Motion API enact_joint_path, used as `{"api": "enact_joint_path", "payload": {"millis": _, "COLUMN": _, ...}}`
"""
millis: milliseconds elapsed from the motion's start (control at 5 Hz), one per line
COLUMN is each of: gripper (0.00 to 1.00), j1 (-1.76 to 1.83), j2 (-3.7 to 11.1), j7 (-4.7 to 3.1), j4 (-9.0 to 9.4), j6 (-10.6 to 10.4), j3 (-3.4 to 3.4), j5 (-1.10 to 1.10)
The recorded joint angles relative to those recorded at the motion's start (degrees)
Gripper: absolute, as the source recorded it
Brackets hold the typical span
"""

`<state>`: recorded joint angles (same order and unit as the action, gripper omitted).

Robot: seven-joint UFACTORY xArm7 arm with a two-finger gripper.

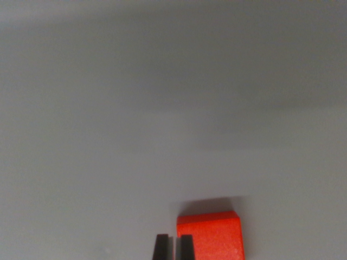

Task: Reach red block

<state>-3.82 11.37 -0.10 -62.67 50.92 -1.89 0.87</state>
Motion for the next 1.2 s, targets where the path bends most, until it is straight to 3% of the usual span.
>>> {"api": "enact_joint_path", "payload": {"millis": 200, "gripper": 0.00, "j1": -0.33, "j2": 0.65, "j7": -0.03, "j4": 1.77, "j6": -2.45, "j3": -0.25, "j5": 0.18}}
{"api": "enact_joint_path", "payload": {"millis": 400, "gripper": 0.00, "j1": -0.33, "j2": 0.65, "j7": -0.03, "j4": 1.77, "j6": -2.45, "j3": -0.25, "j5": 0.18}}
{"api": "enact_joint_path", "payload": {"millis": 600, "gripper": 0.00, "j1": -0.65, "j2": 1.27, "j7": -0.06, "j4": 3.47, "j6": -4.79, "j3": -0.50, "j5": 0.35}}
{"api": "enact_joint_path", "payload": {"millis": 800, "gripper": 0.00, "j1": -0.65, "j2": 1.27, "j7": -0.06, "j4": 3.47, "j6": -4.79, "j3": -0.50, "j5": 0.35}}
{"api": "enact_joint_path", "payload": {"millis": 1000, "gripper": 0.00, "j1": -0.94, "j2": 1.82, "j7": -0.09, "j4": 4.97, "j6": -6.86, "j3": -0.71, "j5": 0.50}}
{"api": "enact_joint_path", "payload": {"millis": 1200, "gripper": 0.00, "j1": -0.94, "j2": 1.82, "j7": -0.09, "j4": 4.97, "j6": -6.86, "j3": -0.71, "j5": 0.50}}
